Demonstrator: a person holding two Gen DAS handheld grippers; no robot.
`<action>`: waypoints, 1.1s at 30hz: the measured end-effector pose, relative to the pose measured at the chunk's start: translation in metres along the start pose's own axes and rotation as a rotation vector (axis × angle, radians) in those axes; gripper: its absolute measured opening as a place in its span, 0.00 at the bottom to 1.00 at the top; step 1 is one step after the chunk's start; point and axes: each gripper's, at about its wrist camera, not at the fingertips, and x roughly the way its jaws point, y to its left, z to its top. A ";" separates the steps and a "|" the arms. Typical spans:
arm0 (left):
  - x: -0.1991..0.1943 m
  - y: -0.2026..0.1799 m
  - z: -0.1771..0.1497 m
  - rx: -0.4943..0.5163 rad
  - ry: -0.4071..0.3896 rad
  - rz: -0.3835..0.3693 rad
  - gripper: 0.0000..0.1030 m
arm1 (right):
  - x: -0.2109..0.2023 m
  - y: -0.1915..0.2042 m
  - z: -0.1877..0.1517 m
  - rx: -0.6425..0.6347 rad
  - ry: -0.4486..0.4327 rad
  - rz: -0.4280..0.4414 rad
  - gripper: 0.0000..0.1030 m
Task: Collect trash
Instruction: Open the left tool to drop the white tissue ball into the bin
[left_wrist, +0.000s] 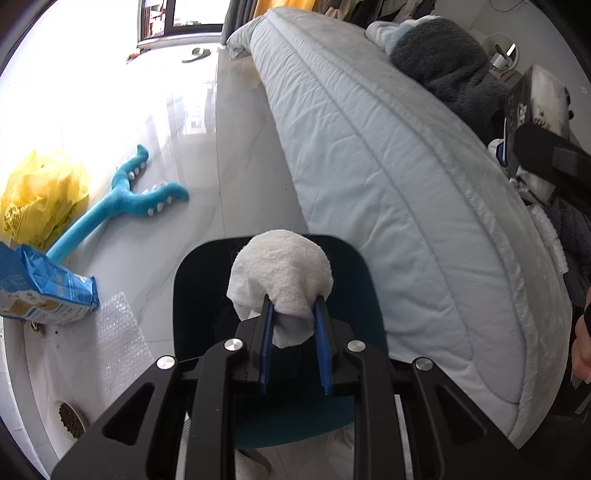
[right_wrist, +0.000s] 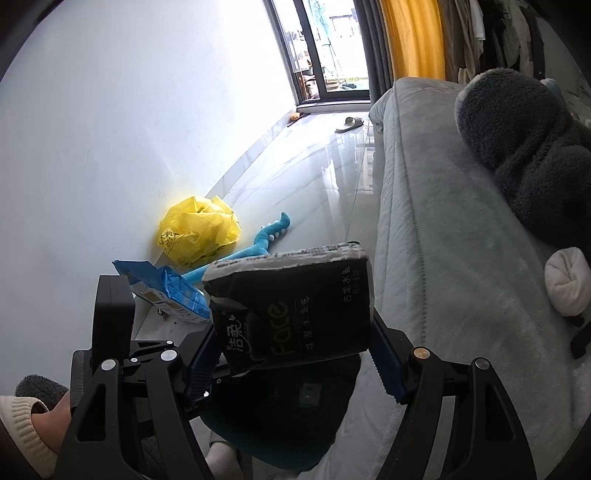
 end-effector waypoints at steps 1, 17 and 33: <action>0.003 0.004 -0.001 -0.009 0.017 0.004 0.22 | 0.004 0.002 0.000 -0.004 0.007 0.003 0.72; 0.023 0.037 -0.019 -0.077 0.186 -0.006 0.40 | 0.061 0.024 -0.005 -0.034 0.113 -0.010 0.72; -0.038 0.054 0.007 -0.061 -0.088 0.087 0.82 | 0.112 0.032 -0.024 -0.030 0.246 -0.055 0.72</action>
